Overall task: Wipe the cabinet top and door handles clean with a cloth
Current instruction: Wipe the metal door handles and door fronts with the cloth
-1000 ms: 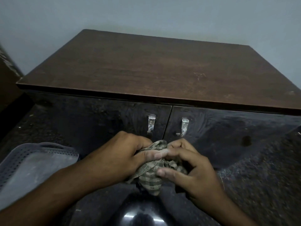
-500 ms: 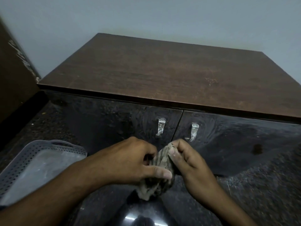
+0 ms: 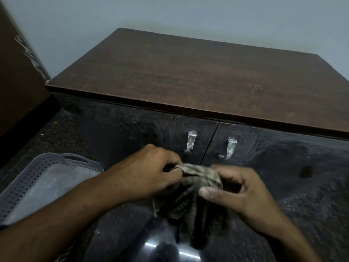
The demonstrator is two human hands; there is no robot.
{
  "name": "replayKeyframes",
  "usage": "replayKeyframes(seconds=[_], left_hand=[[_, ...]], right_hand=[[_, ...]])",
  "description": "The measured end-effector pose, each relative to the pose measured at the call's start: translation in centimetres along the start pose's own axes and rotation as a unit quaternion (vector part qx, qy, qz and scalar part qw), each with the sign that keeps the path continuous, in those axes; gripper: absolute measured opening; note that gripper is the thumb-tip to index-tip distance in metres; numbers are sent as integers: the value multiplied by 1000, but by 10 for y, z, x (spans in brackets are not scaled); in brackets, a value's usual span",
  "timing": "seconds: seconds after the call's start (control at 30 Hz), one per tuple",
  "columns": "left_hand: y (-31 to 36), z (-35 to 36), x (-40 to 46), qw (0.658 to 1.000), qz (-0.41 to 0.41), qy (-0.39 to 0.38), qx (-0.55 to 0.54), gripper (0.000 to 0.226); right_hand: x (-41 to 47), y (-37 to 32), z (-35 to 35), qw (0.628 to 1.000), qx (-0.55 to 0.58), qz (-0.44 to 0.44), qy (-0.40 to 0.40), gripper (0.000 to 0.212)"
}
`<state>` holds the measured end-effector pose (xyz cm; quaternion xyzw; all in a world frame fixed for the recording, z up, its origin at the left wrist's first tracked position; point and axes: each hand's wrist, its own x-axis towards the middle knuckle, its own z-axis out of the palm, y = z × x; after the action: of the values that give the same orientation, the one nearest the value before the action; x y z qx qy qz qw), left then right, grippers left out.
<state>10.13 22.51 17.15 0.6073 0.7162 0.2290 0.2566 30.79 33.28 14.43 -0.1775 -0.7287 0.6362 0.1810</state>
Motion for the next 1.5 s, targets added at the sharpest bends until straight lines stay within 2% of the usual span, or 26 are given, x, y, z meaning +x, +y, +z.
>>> replayKeyframes(seconds=[0.07,0.1,0.17,0.23,0.3,0.37,0.5,0.6,0.7,0.73,0.83,0.9,0.97,1.03,1.23,1.37,1.5], left_hand=[[1,1,1,1000,-3,-8,-1,29],[2,1,2,1000,-2,-10,3,32],[5,3,3,1000,3,-8,19,40],[9,3,4,999,5,-15,50,43],[10,1,4,996,-4,-11,84,43],[7,-5,2,994,-22,25,100,42],[3,-13,1,986,-5,154,66,28],[2,-11,2,973,7,226,50,25],[1,-10,2,960,14,277,42,20],[0,-11,2,957,16,286,43,19],[0,-11,2,955,20,291,47,18],[1,-10,3,957,23,286,51,18],[3,-8,5,958,25,280,53,18],[4,-6,7,960,35,270,59,19],[5,1,10,965,40,249,64,26],[9,4,12,967,27,252,30,21],[7,10,16,964,-20,256,-72,15]], right_hand=[[1,-3,13,991,4,-101,86,14],[2,0,20,985,-9,-130,110,19],[3,10,39,979,-37,-150,132,29],[3,23,56,971,-66,-146,179,26],[8,31,63,944,-146,-159,249,15],[16,35,60,905,-237,-191,297,14],[28,29,54,883,-306,-229,273,15],[30,25,50,861,-337,-228,307,28],[32,22,41,815,-380,-278,337,15],[34,21,40,812,-376,-287,342,19],[39,23,49,837,-363,-279,299,31],[38,28,51,825,-393,-292,285,25],[38,30,50,799,-405,-322,308,19],[46,25,51,783,-416,-326,328,22],[53,45,55,780,-450,-268,343,13],[56,37,55,755,-434,-302,388,26],[60,36,51,755,-436,-311,379,34]])
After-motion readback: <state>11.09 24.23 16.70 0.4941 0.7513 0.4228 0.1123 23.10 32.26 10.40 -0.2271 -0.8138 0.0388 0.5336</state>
